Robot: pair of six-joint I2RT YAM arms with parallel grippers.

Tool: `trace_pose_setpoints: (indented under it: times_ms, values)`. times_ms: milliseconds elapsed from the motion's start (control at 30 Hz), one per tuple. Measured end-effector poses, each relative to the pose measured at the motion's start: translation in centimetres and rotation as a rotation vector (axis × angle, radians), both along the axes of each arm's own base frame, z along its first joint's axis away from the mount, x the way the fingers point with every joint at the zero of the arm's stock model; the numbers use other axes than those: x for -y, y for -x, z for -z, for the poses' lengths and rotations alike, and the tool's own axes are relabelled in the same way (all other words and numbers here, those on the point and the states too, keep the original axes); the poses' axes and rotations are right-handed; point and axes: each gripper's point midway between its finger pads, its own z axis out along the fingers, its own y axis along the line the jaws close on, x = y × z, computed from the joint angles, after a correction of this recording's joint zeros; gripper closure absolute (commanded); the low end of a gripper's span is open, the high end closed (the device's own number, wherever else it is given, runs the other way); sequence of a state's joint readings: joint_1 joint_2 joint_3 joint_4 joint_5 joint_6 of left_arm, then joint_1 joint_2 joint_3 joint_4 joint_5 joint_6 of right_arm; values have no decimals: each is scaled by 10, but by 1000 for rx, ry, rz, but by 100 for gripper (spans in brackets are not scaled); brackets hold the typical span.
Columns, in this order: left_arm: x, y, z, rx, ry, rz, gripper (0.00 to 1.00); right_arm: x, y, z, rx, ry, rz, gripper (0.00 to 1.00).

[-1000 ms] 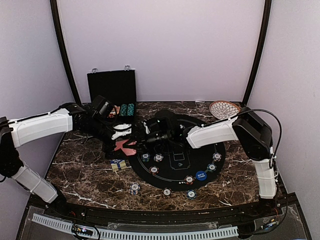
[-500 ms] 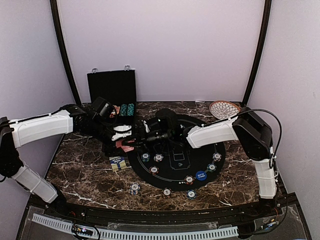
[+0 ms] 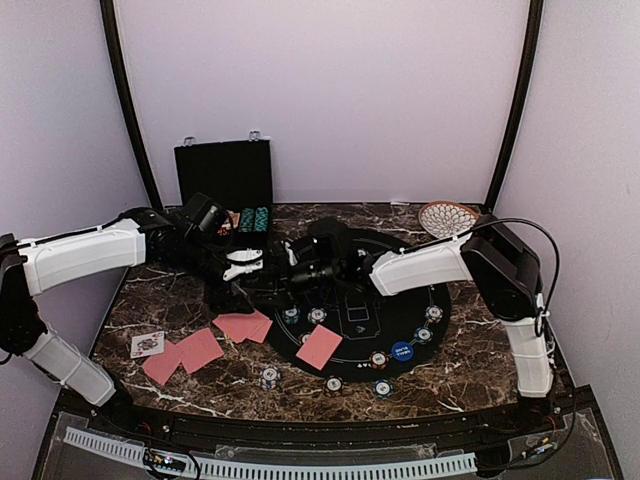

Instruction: Distribute texas hold em gaming equipment

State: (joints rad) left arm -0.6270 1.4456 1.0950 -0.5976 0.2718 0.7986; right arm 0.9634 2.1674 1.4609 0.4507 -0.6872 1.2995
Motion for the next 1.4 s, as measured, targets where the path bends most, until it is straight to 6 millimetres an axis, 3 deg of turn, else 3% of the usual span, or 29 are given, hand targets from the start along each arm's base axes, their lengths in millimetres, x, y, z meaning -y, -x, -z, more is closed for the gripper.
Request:
trace_pose_setpoints:
  times_ms: [300, 567, 933, 1133, 1400]
  values:
    - [-18, 12, 7, -33, -21, -20, 1, 17, -11, 39, 11, 135, 42, 42]
    - [-55, -5, 1, -20, -8, -100, 1, 30, -17, 67, 58, 290, 71, 27]
    - [-89, 28, 56, -39, -126, 11, 1, 34, -8, 80, 88, 386, 64, 21]
    - [-89, 18, 66, 40, -150, 61, 1, 22, -8, 82, 86, 374, 46, 21]
    - [-92, 9, 79, 95, -180, 105, 1, 12, -4, 102, 67, 420, 28, 22]
